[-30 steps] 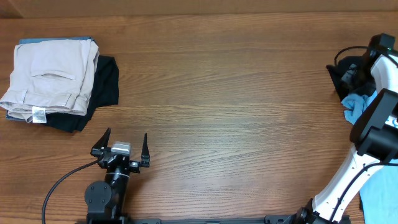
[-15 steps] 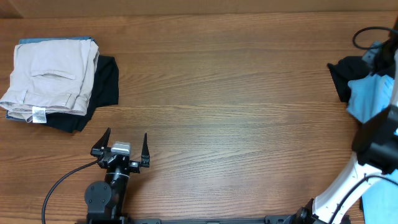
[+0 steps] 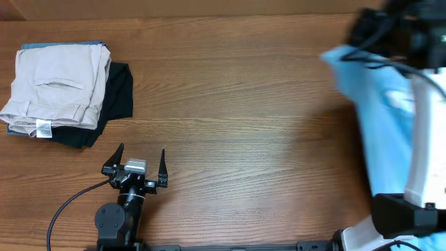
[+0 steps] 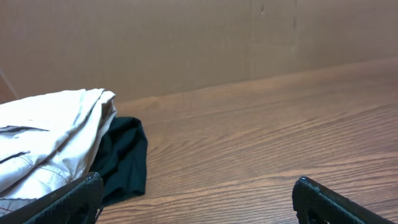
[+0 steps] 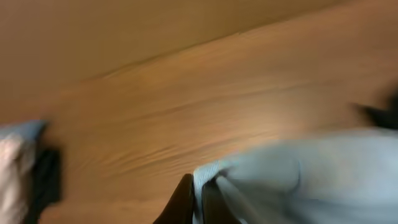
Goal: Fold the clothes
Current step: 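Drag the blue t-shirt leftward and drop it mid-table with right gripper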
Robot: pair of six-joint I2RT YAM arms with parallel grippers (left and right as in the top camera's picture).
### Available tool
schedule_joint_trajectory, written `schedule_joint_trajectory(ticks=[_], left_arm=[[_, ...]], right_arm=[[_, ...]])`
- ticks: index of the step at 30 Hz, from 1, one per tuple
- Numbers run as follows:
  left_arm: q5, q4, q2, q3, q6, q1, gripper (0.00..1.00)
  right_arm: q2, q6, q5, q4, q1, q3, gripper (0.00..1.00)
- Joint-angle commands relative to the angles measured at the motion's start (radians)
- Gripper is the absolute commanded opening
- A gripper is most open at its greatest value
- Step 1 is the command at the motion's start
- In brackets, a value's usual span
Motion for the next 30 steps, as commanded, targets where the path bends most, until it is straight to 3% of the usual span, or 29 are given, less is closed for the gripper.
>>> schedule_joint_trajectory(ticks=[1, 6, 12, 13, 14, 16, 19, 22, 24, 30], left_arm=[[0.0, 0.0, -0.009, -0.004, 0.026, 0.008, 1.0], [0.0, 0.0, -0.009, -0.004, 0.026, 0.008, 1.0], [0.0, 0.0, -0.009, -0.004, 0.026, 0.008, 1.0], [0.0, 0.0, -0.009, -0.004, 0.026, 0.008, 1.0], [0.0, 0.0, -0.009, -0.004, 0.026, 0.008, 1.0], [0.0, 0.0, -0.009, -0.004, 0.026, 0.008, 1.0], [0.0, 0.0, -0.009, -0.004, 0.026, 0.008, 1.0], [0.0, 0.0, -0.009, -0.004, 0.026, 0.008, 1.0], [0.0, 0.0, -0.009, -0.004, 0.026, 0.008, 1.0], [0.0, 0.0, -0.009, -0.004, 0.026, 0.008, 1.0]], right_arm=[[0.1, 0.06, -0.061, 0.109, 0.275, 0.009, 0.04], [0.375, 0.08, -0.059, 0.319, 0.628, 0.009, 0.04], [0.43, 0.082, -0.066, 0.418, 0.78, 0.009, 0.07], [0.43, 0.081, -0.066, 0.415, 0.78, 0.009, 0.25], [0.429, 0.072, -0.065, 0.406, 0.777, 0.01, 0.32], [0.412, 0.047, -0.061, 0.389, 0.755, 0.019, 0.55], [0.331, 0.026, -0.026, 0.294, 0.657, 0.084, 0.7], [0.231, 0.03, 0.085, 0.142, 0.513, 0.123, 0.7], [0.144, 0.033, 0.103, -0.004, 0.33, 0.123, 0.7], [0.114, 0.031, 0.104, -0.245, -0.073, 0.12, 0.7]])
